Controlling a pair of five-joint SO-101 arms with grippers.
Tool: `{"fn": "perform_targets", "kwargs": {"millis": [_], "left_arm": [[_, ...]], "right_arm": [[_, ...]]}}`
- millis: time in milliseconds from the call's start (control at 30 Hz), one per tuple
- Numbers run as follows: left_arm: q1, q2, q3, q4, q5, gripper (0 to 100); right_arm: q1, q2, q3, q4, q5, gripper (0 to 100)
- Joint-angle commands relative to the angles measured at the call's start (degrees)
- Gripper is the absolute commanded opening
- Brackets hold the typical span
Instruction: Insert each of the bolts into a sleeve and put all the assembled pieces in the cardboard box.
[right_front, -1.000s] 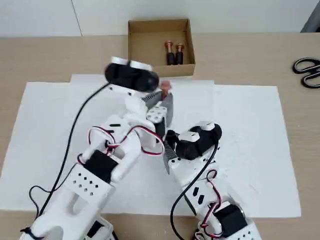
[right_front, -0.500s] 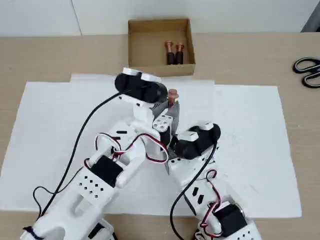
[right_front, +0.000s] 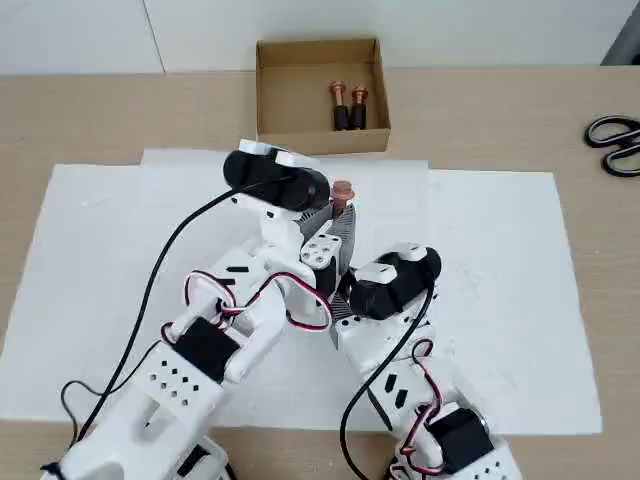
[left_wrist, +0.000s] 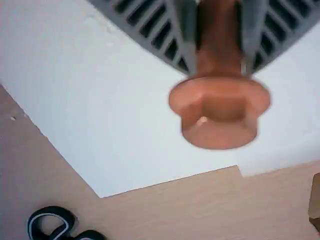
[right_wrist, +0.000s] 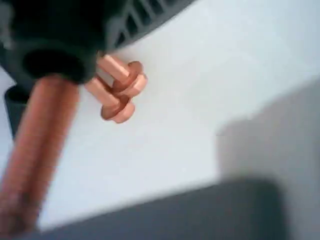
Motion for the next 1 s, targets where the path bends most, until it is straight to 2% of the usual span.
{"fn": "perform_targets", "kwargs": {"millis": [0,233,633,833,967], "left_arm": [[0.5,-2.7,-0.3,2.9,2.7,1],[0.5,-2.6,-0.3,2.5,4.2,1],[0.6,-2.5,4.2,-4.7,5.9,1],[0.6,-2.9,4.7,-4.7,5.7,1],[0.6,-3.0,4.1,-1.0,5.6,1]], "right_arm": [[0.0,-0.4,-0.9,-1.4,-0.6,0.4],[0.0,-0.4,-0.9,-1.4,-0.6,0.4],[0.0,-0.4,-0.9,-1.4,-0.6,0.4],[0.0,-0.4,-0.9,-1.4,-0.6,0.4],[0.0,-0.4,-0.9,-1.4,-0.6,0.4]]}}
